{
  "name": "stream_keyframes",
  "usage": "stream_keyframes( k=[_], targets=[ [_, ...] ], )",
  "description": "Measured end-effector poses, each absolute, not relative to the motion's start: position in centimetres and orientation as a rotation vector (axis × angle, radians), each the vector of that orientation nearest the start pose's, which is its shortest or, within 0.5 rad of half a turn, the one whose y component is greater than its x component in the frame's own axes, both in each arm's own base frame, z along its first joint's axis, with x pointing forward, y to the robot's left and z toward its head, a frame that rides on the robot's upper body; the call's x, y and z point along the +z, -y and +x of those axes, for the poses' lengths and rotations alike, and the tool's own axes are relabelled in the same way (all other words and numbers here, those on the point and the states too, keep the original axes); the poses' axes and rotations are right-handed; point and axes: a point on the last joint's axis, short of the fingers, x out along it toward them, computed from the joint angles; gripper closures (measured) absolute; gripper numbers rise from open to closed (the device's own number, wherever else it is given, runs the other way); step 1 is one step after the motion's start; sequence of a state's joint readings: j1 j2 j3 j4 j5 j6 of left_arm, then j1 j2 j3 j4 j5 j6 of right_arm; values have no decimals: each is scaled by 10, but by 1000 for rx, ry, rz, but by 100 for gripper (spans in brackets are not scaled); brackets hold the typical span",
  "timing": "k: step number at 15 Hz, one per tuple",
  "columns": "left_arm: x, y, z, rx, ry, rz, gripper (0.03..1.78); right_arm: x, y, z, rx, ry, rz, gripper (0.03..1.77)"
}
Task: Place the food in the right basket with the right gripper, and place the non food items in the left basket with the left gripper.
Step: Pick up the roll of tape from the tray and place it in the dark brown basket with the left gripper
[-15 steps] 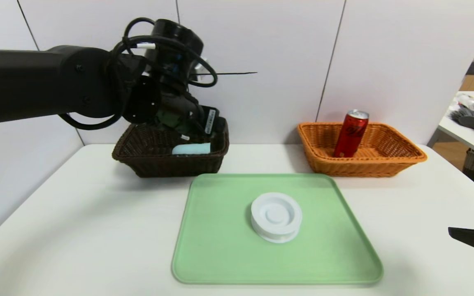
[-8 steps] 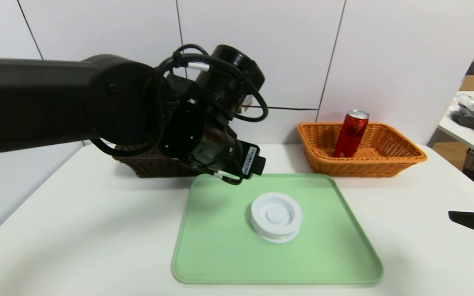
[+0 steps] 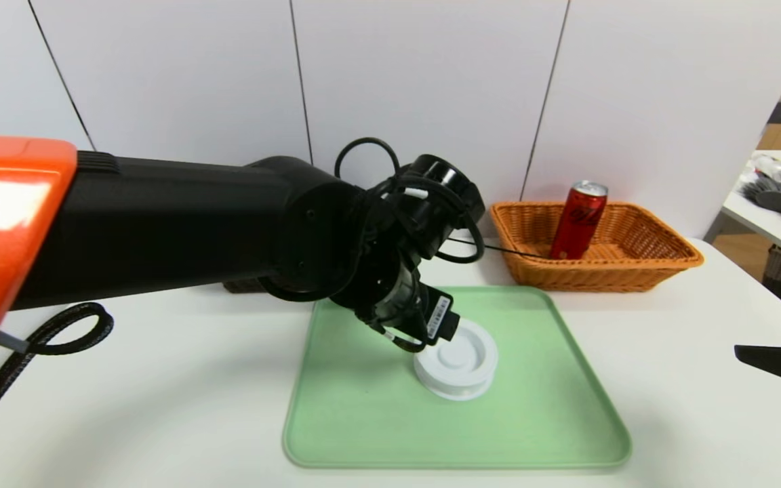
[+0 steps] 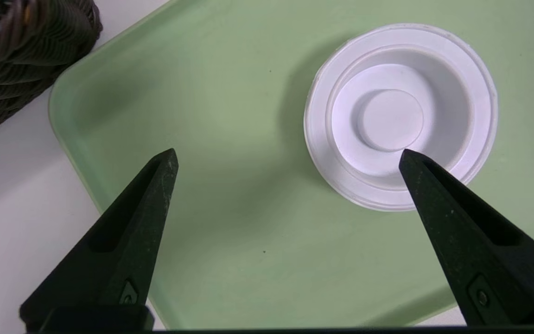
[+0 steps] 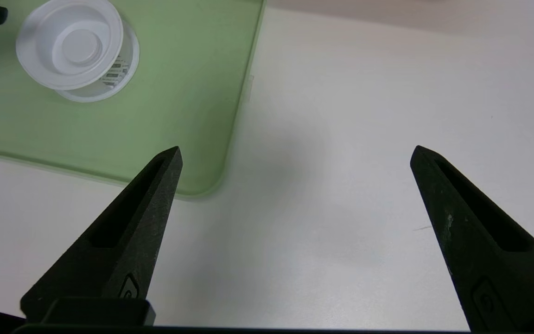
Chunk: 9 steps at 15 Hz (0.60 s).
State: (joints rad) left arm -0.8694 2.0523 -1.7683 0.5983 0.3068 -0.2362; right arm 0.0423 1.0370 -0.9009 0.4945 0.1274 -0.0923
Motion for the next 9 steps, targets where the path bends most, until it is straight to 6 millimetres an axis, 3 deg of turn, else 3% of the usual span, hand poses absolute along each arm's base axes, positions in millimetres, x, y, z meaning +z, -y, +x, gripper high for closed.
stream_keyframes(
  k=[9],
  targets=[
    [192,317,276,-404,-873,314,12,247,-8,112,195,-626,-63,10]
  ],
)
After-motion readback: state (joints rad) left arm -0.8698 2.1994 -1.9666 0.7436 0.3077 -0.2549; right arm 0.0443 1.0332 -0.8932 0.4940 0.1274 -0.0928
